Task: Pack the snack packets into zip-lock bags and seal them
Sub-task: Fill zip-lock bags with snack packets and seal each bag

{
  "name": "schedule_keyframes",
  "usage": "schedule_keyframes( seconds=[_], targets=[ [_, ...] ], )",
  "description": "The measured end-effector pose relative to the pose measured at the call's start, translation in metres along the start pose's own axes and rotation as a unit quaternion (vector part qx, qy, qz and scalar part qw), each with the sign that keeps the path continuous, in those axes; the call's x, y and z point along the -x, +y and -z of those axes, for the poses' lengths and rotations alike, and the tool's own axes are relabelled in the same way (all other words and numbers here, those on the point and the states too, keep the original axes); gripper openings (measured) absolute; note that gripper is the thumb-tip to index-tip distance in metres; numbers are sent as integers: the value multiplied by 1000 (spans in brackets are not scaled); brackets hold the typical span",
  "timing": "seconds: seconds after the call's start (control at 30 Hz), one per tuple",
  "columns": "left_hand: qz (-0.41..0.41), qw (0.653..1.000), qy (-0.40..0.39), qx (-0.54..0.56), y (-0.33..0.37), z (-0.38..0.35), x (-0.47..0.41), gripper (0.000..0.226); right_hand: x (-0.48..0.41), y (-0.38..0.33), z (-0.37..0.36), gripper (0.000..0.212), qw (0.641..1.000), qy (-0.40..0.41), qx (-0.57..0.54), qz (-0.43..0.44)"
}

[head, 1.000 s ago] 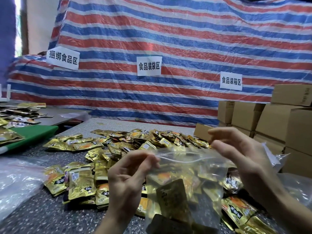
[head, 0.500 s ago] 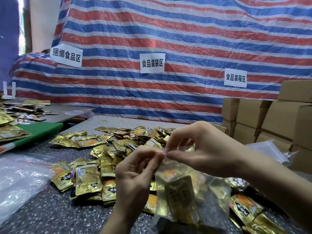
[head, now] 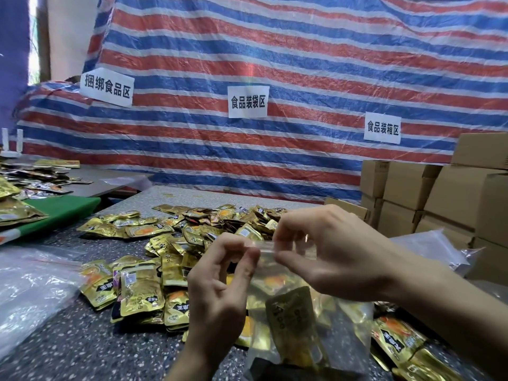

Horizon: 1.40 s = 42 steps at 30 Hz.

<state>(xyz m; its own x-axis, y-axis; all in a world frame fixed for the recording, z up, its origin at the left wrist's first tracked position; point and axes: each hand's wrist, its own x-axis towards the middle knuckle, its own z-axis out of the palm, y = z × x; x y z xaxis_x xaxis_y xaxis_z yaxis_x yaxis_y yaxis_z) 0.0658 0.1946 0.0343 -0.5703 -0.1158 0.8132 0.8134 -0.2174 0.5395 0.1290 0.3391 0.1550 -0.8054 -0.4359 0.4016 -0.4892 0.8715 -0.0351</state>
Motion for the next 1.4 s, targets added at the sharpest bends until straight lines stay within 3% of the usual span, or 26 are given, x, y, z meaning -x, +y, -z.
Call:
schedule_keyframes(
  seconds=[0.17, 0.8, 0.93, 1.13, 1.4],
  targets=[
    [10, 1000, 19, 16, 3, -3, 0, 8, 3, 8, 0, 8, 1000, 30, -7, -6],
    [19, 999, 3, 47, -2, 2, -4, 9, 39, 47, 18, 17, 991, 25, -104, -84],
    [24, 998, 7, 50, -3, 2, -4, 6, 54, 55, 22, 5, 984, 38, -138, -105],
    [25, 999, 11, 45, -3, 1, -4, 7, 75, 65, 27, 6, 973, 63, -187, -118],
    [21, 999, 7, 31, -5, -3, -2, 9, 90, 72, 24, 30, 972, 122, -173, -103]
  ],
)
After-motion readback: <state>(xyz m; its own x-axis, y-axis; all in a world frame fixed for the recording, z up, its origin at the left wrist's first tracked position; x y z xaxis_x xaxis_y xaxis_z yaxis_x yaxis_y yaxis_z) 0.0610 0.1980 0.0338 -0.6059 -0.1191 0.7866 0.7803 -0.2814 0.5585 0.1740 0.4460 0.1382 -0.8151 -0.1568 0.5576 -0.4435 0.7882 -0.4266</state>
